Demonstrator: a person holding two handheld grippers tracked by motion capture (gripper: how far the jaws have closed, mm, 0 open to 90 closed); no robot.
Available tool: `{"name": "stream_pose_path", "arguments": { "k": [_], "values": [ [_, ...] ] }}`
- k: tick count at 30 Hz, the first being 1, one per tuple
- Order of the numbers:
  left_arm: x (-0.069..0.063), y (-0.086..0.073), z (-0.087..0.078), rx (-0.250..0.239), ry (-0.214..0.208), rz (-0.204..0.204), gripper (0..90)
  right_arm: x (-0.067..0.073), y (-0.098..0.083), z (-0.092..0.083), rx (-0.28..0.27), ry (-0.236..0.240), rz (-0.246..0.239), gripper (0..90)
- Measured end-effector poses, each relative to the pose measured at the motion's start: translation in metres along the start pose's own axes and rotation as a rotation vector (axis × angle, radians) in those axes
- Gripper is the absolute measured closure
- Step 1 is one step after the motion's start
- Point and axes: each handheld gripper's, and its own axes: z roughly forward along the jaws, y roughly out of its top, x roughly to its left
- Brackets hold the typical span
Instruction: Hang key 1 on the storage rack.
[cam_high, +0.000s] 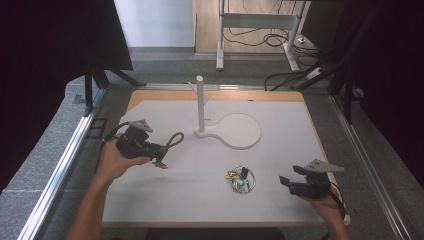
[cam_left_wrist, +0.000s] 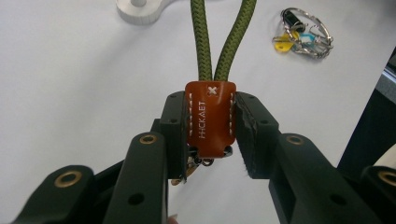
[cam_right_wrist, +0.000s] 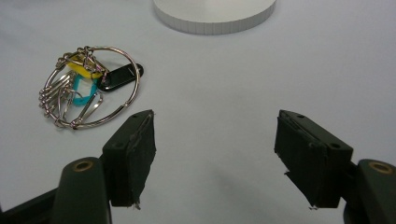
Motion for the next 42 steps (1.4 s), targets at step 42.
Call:
{"name": "stream_pose_path", "arguments": {
  "k": [42],
  "values": [
    [0.006, 0.047, -0.022, -0.060, -0.011, 0.041, 66.7, -0.005, -0.007, 0.003, 0.022, -0.024, 0.018, 30.2]
  ]
}}
